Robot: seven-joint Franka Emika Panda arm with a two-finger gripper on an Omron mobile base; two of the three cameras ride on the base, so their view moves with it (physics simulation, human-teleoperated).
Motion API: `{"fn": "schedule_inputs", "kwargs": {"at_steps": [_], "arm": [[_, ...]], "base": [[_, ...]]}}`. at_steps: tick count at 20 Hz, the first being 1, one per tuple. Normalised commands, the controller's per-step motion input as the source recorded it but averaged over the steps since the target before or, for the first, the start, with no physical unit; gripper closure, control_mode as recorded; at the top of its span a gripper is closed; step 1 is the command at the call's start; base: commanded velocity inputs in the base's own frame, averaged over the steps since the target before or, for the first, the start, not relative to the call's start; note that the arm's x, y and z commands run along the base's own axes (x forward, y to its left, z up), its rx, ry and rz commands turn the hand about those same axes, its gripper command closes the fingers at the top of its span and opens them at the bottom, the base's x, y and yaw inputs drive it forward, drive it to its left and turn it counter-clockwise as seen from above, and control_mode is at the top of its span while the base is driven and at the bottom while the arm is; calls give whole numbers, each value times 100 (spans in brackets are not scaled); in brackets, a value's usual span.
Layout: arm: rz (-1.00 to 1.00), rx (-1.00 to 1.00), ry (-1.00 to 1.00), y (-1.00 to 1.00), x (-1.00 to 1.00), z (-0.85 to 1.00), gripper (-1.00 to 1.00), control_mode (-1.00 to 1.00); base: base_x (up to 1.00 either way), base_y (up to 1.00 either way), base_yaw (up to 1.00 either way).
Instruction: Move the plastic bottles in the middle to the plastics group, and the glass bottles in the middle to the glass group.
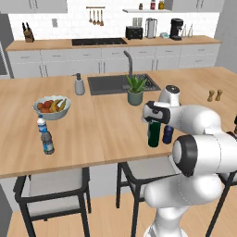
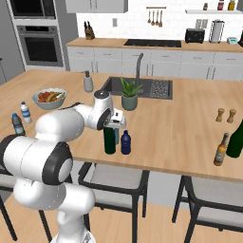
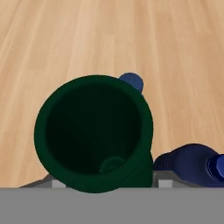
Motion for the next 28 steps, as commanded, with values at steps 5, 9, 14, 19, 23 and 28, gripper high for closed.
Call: {"fn": "schedule_inputs", "kwargs": {"at_steps": [5,9,14,19,23,28], "arm": [[0,0,0,0,-1,3,100,-100],[4,0,0,5,-69,43,100,-100],[5,0,0,0,-87,42,100,-100],[1,0,-1,-15,-79,12,100,-100],[0,0,-12,-48,-69,1,100,-100],[0,0,-10,-72,-48,10,100,-100]], "base": [[0,0,0],[0,0,0],[0,0,0],[0,0,0],[0,0,0],[0,0,0]]}}
